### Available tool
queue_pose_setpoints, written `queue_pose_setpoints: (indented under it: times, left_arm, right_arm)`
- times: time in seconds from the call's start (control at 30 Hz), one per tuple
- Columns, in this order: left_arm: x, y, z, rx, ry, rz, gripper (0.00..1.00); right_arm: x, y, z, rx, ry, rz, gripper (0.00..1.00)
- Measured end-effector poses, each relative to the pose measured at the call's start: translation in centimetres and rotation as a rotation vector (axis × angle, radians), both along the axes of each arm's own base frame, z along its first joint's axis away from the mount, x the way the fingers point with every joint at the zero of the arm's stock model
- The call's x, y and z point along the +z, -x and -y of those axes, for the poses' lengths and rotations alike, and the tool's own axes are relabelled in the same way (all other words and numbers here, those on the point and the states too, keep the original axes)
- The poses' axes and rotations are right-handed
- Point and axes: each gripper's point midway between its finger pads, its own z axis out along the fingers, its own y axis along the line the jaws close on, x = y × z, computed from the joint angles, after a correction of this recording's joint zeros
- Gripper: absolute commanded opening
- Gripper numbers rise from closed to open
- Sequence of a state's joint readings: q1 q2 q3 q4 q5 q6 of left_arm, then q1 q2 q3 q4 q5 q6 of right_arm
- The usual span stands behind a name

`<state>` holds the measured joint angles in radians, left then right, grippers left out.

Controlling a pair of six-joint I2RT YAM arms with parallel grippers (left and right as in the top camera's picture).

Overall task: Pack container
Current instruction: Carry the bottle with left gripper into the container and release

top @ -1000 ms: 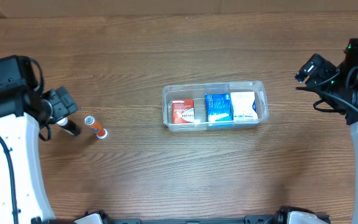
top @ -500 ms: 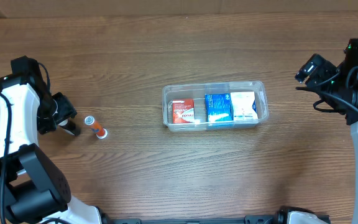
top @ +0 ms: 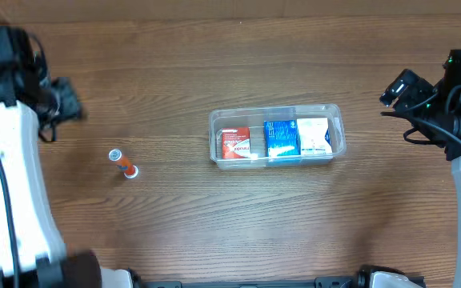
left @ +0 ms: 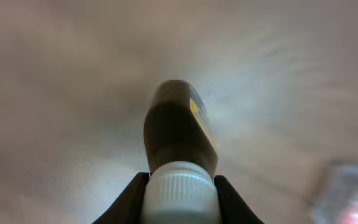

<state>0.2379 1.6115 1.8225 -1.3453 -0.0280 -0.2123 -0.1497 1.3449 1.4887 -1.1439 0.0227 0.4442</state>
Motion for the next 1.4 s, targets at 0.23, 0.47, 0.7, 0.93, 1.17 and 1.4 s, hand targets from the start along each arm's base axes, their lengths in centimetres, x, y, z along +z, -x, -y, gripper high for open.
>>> queue_pose_setpoints:
  times: [0.23,0.47,0.7,0.93,1.17,1.4]
  left_arm:
    - [9.6,2.0,21.0,-0.599,0.055,0.333,0.08]
    - [-1.8,-0.8,32.9,-0.827,0.074,0.089,0.09]
    - [-9.2,-1.4,37.3,-0.934,0.041,-0.044,0.11]
    - [-13.0,-2.2,37.4,-0.935,0.006,-0.115,0.17]
    - [-15.9,-2.9,37.1,-0.933,-0.048,-0.161,0.28]
    - [-15.9,-3.5,37.5,-0.945,-0.052,-0.133,0.52]
  right_arm:
    - [0.0,0.0,0.0,-0.001,0.000,0.000,1.00]
    - [0.0,0.0,0.0,0.000,0.000,0.000,1.00]
    - [0.0,0.0,0.0,0.000,0.000,0.000,1.00]
    - [0.0,0.0,0.0,0.000,0.000,0.000,1.00]
    - [0.0,0.0,0.0,0.001,0.000,0.000,1.00]
    - [0.0,0.0,0.0,-0.001,0.000,0.000,1.00]
